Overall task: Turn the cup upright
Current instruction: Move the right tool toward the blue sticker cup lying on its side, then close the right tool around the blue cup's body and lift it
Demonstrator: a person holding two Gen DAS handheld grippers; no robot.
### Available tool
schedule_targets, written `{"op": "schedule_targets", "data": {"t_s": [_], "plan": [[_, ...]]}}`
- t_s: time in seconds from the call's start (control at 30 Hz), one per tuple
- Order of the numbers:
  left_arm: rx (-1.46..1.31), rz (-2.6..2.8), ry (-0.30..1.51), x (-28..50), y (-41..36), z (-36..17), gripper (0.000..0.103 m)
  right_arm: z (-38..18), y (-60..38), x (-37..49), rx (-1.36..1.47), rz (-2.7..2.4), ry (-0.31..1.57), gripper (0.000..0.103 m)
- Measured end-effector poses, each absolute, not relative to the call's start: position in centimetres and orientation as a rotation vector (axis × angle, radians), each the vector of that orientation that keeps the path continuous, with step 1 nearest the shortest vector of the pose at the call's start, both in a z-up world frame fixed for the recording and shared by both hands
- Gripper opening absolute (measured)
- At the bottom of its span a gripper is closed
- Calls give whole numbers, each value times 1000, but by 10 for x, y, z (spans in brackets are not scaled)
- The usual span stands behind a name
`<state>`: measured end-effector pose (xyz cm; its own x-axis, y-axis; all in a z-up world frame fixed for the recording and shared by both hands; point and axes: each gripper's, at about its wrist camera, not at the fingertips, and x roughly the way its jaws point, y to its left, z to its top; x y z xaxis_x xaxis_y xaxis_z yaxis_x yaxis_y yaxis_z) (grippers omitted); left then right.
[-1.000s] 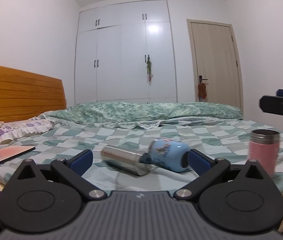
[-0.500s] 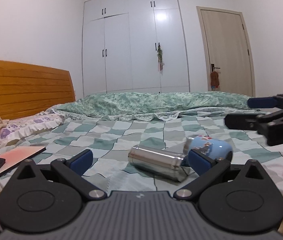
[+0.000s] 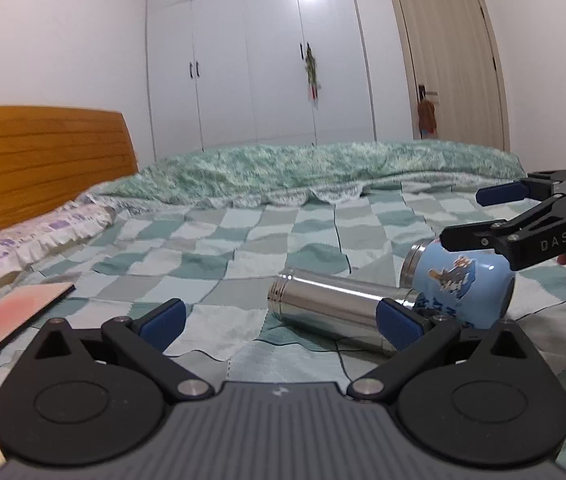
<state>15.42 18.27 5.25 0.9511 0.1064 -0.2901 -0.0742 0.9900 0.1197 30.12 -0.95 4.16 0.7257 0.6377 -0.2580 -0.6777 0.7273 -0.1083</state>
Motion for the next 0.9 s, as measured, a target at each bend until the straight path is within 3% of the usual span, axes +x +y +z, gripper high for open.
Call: {"op": "schedule_targets", "data": {"t_s": [0.2,0.6,0.9], "plan": [[129,62,371,191,191,48,103,31,-17,339,-306,743,263,103],[209,-17,452,223,190,37,103,18,-7,391,-198,770,715,103],[212,-86,468,232,185,29,103,17,8,399,-205,680,894,101]]}}
